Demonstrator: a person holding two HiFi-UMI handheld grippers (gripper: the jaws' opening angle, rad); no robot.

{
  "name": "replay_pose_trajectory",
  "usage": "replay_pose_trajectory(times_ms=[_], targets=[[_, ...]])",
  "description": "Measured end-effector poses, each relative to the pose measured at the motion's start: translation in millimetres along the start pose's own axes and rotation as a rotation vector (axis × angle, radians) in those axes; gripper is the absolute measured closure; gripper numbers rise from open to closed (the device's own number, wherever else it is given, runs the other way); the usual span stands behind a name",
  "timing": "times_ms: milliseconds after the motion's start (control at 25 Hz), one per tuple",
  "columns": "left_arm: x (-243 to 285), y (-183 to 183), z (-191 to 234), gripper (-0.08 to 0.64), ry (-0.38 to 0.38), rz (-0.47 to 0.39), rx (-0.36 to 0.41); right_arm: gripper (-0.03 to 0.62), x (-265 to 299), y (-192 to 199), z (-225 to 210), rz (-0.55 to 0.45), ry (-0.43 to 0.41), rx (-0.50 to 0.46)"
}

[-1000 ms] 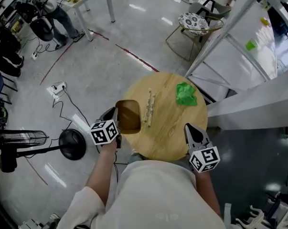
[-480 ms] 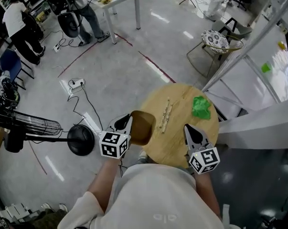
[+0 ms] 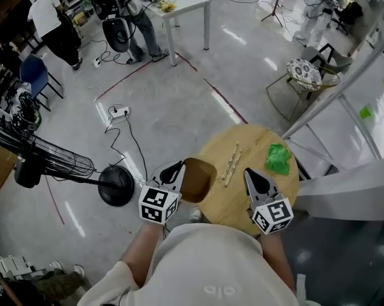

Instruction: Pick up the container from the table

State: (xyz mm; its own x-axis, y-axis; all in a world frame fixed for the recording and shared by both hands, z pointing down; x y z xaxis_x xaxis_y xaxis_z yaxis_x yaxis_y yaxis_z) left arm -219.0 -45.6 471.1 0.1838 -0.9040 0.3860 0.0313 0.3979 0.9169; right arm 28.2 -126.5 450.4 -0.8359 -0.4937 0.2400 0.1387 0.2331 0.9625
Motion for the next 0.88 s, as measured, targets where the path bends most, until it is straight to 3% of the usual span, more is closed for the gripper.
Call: replay_pose_trajectory(times_ms=[440, 880], targets=[[-16, -5, -17, 0.531, -0.029, -0.057, 0.019, 0.568, -3, -4, 8, 0.012, -0.078, -0.045], [-17, -4, -31, 0.531, -0.017, -0.051, 0.017, 0.568, -16, 0, 12, 0.021, -0.068, -0.038]])
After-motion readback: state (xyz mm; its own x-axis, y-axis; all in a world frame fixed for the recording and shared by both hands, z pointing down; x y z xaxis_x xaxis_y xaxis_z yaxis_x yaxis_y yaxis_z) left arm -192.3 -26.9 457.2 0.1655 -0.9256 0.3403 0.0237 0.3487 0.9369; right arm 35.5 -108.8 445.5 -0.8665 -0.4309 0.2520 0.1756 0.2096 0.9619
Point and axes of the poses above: the fingertips, and each gripper's own axes: x forward along the fingers, z to its left, y out of its underside, the point moved 6 cm from there along -x, backward along the fingers, and after that the axes turned 1 degree about -y, right-handed, at the moved point
